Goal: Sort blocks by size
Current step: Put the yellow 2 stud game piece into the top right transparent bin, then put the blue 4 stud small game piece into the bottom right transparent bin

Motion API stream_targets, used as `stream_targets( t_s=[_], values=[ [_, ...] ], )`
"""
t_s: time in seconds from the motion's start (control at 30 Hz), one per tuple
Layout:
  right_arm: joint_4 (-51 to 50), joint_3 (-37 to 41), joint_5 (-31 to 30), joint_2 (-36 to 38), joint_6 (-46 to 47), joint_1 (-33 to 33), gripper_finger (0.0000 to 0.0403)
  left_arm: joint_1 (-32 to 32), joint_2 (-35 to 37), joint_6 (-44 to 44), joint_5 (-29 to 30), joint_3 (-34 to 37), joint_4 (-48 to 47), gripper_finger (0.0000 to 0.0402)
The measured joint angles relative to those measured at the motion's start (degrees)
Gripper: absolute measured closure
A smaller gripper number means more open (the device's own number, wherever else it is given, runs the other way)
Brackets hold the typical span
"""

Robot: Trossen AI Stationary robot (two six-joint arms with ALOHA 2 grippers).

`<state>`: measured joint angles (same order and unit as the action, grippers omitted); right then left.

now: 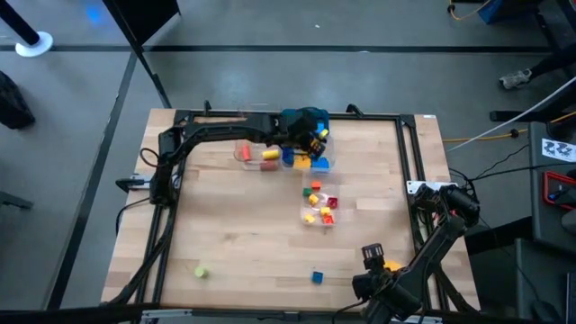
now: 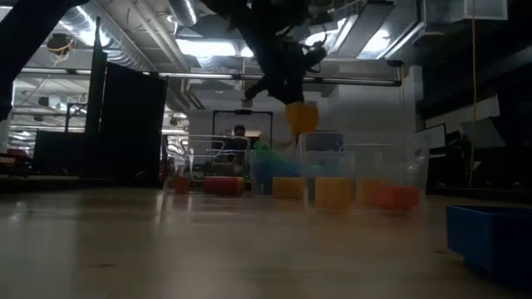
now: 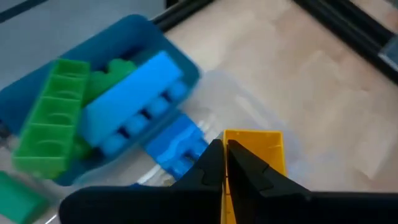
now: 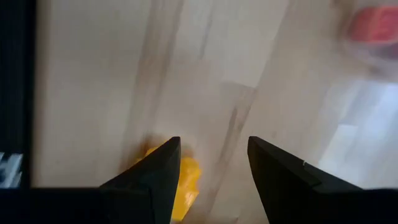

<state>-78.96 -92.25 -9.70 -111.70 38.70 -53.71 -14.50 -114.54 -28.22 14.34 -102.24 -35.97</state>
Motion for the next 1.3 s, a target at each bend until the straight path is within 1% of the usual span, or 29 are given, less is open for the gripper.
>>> stream_targets(
  t_s=[0.1,0.2,0.37,0.47,0.6,0.67,0.73,0.83,0.9,1.0,1.1,1.17,1.3],
  values=[
    [0.07,0.02,-5.04,0.0,0.0,0.07,0.0213,-1.22,-0.01,-0.82,0.02,0.74,-0.59,0.0393],
    [0.0,0.02,-7.91,0.0,-0.11,0.31,0.0213,-1.78,-0.22,-0.91,-0.03,1.07,-0.81,0.0387],
    [-0.08,0.07,-8.93,0.0,-0.42,0.59,0.0213,-2.38,-0.35,0.36,-0.23,2.44,-0.38,0.0363],
    [1.04,0.11,-9.28,0.0,-1.3,0.57,0.0213,-2.51,-0.35,-0.19,-0.23,3.43,-0.62,0.0335],
    [5.79,0.11,-9.3,0.0,-1.51,0.56,0.0213,-2.48,-0.37,-0.47,-0.47,3.55,-0.68,0.03],
    [9.16,0.11,-9.26,0.0,-1.53,0.55,0.0213,-2.29,-0.03,-1.22,-2.82,3.55,-0.97,0.0291],
    [12.51,0.11,-9.26,0.0,-1.57,0.55,0.0213,-1.96,0.75,-1.65,-6.75,3.55,-0.97,0.0289],
    [17.78,0.11,-9.24,0.0,-1.6,0.55,0.0213,-0.75,3.29,-1.1,-13.59,3.53,-1.42,0.0294],
    [21.45,0.11,-9.25,0.0,-1.57,0.55,0.0213,0.74,4.71,-0.96,-15.5,3.48,-2.1,0.03],
    [26.72,0.11,-10.43,0.0,-1.53,0.55,0.0213,3.75,7.09,-0.31,-15.36,3.53,-2.83,0.0307],
    [30.45,0.09,-12.45,-0.23,-1.48,0.94,0.0213,7.47,9.88,0.16,-13.68,3.5,-2.67,0.0314],
    [31.69,0.09,-13.57,-0.59,-1.4,0.99,0.0213,10.32,11.76,0.15,-11.3,3.48,-3.47,0.0318],
    [34.25,0.09,-14.21,-2.34,-0.42,2.46,0.0213,16.54,14.98,-0.48,-3.98,3.48,-7.89,0.0326]
  ],
)
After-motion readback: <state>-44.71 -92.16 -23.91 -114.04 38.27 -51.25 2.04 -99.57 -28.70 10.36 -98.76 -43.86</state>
